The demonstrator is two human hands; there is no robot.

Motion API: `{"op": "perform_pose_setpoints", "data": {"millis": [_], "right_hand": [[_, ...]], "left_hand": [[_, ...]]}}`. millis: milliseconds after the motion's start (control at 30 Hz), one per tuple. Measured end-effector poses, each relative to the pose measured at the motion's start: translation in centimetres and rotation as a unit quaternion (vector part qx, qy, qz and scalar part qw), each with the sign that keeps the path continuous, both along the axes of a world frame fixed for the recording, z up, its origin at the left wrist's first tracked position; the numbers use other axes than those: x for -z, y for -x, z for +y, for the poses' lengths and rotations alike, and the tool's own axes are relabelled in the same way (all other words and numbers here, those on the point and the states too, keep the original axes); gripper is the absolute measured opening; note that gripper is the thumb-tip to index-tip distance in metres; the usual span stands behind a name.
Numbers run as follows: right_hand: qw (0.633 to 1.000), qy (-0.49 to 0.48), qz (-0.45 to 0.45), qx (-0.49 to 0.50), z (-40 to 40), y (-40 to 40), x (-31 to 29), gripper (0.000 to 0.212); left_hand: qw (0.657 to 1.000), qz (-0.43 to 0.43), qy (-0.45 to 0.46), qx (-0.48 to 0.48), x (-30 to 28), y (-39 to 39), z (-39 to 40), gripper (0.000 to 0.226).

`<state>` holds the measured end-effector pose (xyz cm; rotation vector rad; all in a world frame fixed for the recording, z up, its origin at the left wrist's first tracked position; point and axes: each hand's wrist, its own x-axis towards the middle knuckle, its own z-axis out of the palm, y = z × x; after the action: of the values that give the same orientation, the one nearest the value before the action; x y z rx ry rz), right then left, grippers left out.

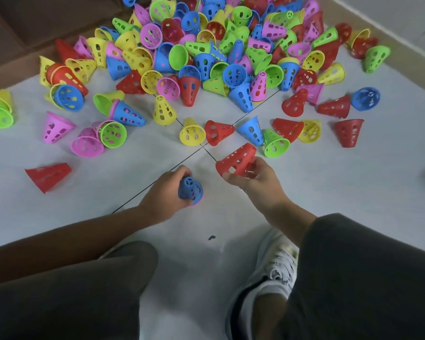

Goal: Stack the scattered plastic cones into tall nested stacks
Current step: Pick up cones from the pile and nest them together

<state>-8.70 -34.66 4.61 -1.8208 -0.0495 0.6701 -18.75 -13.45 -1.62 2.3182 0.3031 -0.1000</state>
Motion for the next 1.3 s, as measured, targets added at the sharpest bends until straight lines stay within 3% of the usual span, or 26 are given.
{"op": "perform_pose_setpoints", "data": {"millis": [100,433,700,833,1167,1300], "right_hand": [[0.999,0.010,-0.023,-0.039,1.7,0.5,-0.1,0.052],[0.979,0.059,-0.104,-0.165,7.4,1.0,-0.3,0.066],[0.951,0.109,-0.143,-0.253,10.8,0.8,0.6,0.060],[0.931,0.138,-0.156,-0.299,11.9,0.8,2.1,0.056],[0.886,0.228,-0.181,-0.360,13.2,0.9,5.2,0.059],[0.875,0.259,-0.213,-0.349,13.6,1.0,6.0,0.060]], "left_hand": [[0.999,0.004,-0.041,-0.022,0.5,0.1,2.5,0.052],[0.997,0.019,-0.059,-0.047,0.3,1.9,8.7,0.069],[0.975,0.009,-0.211,-0.063,-1.1,5.3,16.3,0.057],[0.952,0.060,-0.290,-0.078,-1.5,7.0,20.2,0.057],[0.915,0.210,-0.289,-0.187,-0.8,9.1,25.6,0.071],[0.924,0.223,-0.255,-0.175,-0.4,9.9,25.9,0.063]]}}
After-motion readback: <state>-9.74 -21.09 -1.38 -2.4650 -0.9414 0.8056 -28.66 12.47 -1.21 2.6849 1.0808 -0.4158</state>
